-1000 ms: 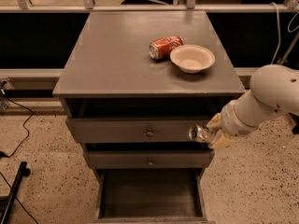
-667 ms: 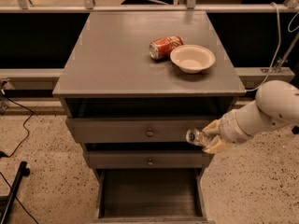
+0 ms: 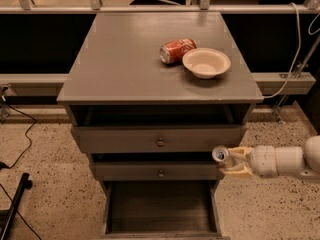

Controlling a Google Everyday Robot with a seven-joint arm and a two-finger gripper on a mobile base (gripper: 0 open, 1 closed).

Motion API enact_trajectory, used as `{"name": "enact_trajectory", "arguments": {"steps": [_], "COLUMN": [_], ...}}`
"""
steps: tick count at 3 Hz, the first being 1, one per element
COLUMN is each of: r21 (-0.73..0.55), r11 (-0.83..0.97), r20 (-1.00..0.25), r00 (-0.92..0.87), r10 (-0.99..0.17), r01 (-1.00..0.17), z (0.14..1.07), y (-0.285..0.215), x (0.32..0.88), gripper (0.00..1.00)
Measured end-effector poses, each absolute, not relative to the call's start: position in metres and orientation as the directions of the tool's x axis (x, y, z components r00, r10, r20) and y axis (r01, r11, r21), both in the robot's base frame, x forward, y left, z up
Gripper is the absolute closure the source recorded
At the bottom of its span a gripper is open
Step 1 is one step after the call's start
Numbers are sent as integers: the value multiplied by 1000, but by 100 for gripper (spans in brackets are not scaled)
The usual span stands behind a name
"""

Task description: Place redbull can into bottom drawer

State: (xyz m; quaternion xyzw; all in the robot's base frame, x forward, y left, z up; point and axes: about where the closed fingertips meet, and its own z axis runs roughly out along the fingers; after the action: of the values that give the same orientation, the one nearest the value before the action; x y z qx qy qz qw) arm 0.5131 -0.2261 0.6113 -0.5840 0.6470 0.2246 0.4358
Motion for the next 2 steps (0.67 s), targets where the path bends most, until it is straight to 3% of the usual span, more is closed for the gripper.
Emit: {"name": "enact_trajectory", "arguments": {"steps": [2], "r21": [-126], "r11": [273], "r20": [-927], "r00": [16], "r10": [-374], "r01": [-954], "z": [530], "y": [-250], "x": [498], "gripper": [100]}}
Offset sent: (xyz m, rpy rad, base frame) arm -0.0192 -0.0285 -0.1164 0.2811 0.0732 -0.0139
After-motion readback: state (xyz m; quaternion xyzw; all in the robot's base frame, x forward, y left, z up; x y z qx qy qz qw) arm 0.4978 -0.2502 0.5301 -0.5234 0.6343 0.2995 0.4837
